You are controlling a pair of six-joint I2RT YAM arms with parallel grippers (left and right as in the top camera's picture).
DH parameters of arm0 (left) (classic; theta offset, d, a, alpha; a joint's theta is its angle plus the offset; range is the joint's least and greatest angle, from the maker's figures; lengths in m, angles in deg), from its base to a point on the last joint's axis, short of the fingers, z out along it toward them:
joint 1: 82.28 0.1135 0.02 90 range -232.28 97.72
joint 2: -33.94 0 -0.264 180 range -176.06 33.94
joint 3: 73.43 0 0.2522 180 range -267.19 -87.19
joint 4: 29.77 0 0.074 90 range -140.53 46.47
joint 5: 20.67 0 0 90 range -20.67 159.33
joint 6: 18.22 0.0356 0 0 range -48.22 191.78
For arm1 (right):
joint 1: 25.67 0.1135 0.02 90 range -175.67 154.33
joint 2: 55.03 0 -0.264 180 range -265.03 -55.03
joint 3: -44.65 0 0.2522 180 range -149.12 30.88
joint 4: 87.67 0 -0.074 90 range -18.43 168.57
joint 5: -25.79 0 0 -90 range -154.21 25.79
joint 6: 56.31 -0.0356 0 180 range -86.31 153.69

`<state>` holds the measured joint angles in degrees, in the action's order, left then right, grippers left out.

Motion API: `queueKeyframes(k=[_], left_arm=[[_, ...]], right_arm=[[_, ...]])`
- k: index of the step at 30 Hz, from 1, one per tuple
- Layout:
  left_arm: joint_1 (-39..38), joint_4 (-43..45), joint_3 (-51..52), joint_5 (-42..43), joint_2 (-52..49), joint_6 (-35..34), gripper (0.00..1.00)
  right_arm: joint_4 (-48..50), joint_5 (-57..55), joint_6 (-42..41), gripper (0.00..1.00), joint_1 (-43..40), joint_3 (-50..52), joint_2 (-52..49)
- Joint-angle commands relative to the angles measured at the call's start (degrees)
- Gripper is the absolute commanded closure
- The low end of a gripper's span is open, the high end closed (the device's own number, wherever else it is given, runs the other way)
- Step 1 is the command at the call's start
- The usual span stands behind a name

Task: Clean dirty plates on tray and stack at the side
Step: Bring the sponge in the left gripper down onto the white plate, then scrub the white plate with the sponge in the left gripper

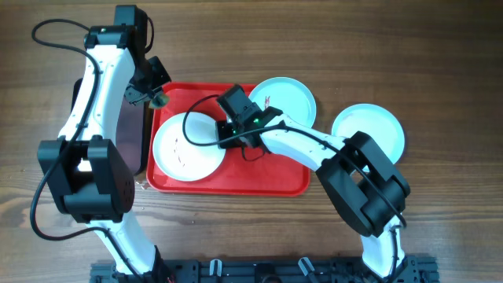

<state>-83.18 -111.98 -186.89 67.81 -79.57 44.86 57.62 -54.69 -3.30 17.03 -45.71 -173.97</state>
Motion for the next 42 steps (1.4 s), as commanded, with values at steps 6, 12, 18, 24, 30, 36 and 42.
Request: queueKeyframes(k=[6,12,18,24,30,36,42], left_arm=[[-1.6,-0.1,7.5,2.6,0.2,-1.2,0.96],[-4.9,8.0,18.1,3.5,0.2,2.8,0.96],[-7.1,17.3,25.7,3.2,0.2,7.7,0.96],[-7.3,23.9,32.9,8.2,0.2,16.1,0.96],[-7.3,22.6,33.5,28.9,0.2,32.8,0.96],[-7.2,19.7,33.5,37.1,0.2,38.4,0.96],[-7.2,20.5,33.5,12.7,0.2,19.9,0.96]], right_arm=[[-5.7,-4.6,-11.3,0.96,-2.6,-1.4,-2.1],[-3.6,-1.3,-7.8,0.96,-2.7,-1.4,-2.1],[-3.1,0.0,-6.4,0.96,-2.7,-1.4,-2.1],[-3.1,0.0,-6.2,0.96,-2.7,-1.4,-2.1],[-2.4,0.9,-5.3,0.96,-2.7,-1.4,-2.1],[-2.4,0.9,-5.1,0.96,-2.7,-1.4,-2.1],[-2.4,0.9,-5.1,0.96,-2.7,-1.4,-2.1]])
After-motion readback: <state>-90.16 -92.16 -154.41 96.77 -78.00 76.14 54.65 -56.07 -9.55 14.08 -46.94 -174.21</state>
